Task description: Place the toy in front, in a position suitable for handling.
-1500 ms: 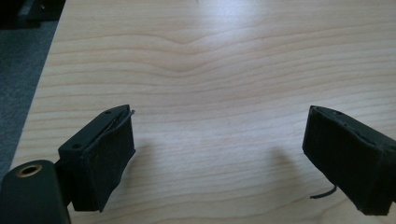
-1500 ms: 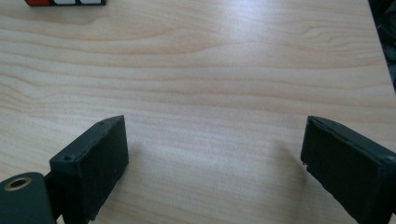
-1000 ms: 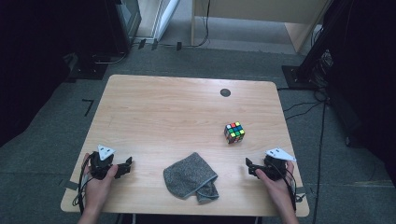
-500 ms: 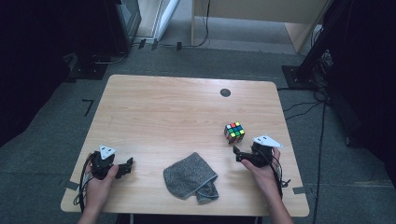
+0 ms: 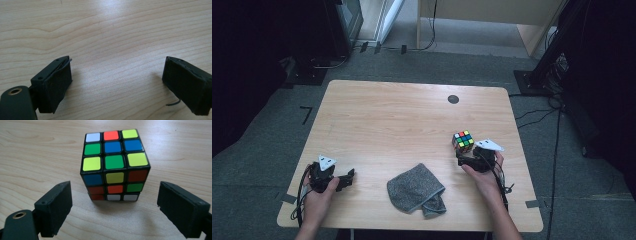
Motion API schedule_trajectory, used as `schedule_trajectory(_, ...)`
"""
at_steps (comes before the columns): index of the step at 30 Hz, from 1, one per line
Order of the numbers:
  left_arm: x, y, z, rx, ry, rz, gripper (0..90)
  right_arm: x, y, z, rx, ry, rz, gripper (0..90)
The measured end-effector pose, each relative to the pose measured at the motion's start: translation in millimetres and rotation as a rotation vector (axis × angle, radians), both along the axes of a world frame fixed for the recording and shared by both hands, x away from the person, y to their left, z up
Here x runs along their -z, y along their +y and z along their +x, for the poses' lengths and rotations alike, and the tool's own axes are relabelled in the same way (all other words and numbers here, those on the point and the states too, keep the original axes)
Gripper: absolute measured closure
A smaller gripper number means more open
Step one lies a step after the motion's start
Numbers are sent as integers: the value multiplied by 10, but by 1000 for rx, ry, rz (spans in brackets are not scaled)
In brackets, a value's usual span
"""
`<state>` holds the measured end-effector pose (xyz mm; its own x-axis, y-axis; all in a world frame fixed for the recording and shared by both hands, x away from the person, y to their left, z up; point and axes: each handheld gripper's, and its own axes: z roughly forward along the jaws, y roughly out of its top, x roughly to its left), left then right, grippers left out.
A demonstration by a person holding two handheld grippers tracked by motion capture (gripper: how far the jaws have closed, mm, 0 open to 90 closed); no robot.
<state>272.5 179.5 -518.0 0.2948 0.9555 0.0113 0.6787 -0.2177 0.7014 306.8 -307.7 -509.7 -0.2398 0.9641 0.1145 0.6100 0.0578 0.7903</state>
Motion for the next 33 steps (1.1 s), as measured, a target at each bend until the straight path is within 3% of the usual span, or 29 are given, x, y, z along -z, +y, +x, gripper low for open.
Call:
schedule_trajectory(7, -1, -5, 5, 0, 1, 0, 89, 69, 46, 127, 32, 19, 1, 136)
schedule_trajectory(11, 0, -4, 5, 0, 1, 0, 89, 56, 122, 219, 16, 17, -15, 150)
schedule_trajectory(14, 0, -5, 4, 0, 1, 0, 89, 91, 175, 279, 38, 47, -47, 184)
schedule_trajectory(19, 0, -6, -3, -13, 1, -2, 89, 92, 192, 290, 69, 57, -60, 326)
schedule_trajectory(22, -1, -26, -24, -38, 1, 1, 89, 89, 189, 270, 49, 52, -62, 334)
schedule_trajectory(24, -4, -27, -36, -26, 5, 1, 89, 81, 183, 248, 45, 42, -58, 337)
schedule_trajectory(26, -29, -23, -40, -28, 29, 1, 90, 57, 167, 221, 44, 33, -42, 339)
schedule_trajectory(29, -66, 5, -55, -19, 38, -94, 91, -19, 133, 148, 34, 6, -20, 340)
schedule_trajectory(33, -158, -68, -103, 12, -8, -119, 91, -140, 92, 11, 1, -34, -20, 341)
